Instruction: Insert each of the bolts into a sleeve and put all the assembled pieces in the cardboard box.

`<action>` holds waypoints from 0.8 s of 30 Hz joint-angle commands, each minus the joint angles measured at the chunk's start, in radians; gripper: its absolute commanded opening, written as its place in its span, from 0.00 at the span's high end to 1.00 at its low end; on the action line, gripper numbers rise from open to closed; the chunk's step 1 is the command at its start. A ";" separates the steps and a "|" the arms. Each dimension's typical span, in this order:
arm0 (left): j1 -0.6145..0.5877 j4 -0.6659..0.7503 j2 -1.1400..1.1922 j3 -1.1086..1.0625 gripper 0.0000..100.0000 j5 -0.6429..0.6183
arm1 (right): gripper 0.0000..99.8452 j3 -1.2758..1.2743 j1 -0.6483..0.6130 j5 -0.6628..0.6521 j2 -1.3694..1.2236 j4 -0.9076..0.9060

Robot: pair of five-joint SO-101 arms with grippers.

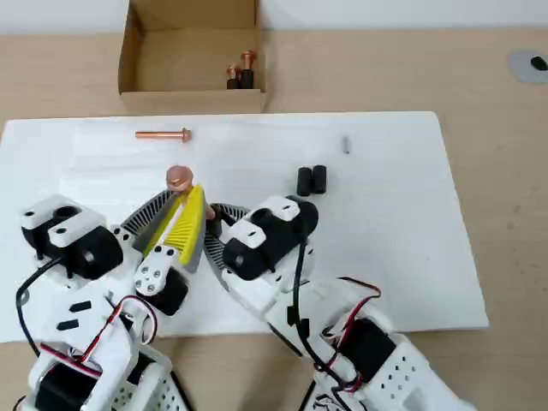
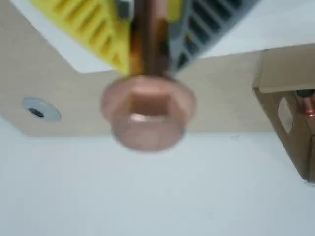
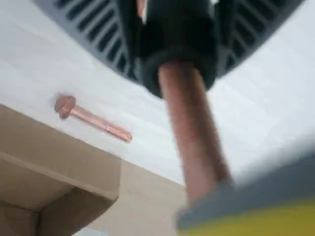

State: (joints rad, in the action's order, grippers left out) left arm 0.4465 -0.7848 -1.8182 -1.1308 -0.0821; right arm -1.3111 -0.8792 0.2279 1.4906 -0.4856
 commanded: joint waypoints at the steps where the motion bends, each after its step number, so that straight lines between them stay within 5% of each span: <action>1: 0.060 -0.012 0.004 -0.006 0.99 0.020 | 0.99 0.061 -0.012 -0.003 0.022 0.008; 15: 0.091 -0.015 0.001 -0.008 0.97 0.055 | 0.99 0.064 -0.012 -0.011 0.024 0.008; 24: -0.029 -0.055 0.005 0.069 0.93 -0.025 | 0.99 0.062 -0.012 -0.054 0.024 0.005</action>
State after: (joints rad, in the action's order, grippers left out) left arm 0.4450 -0.8170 -1.8182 -1.1139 -0.0852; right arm -1.3096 -0.8823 0.1926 1.4906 -0.4856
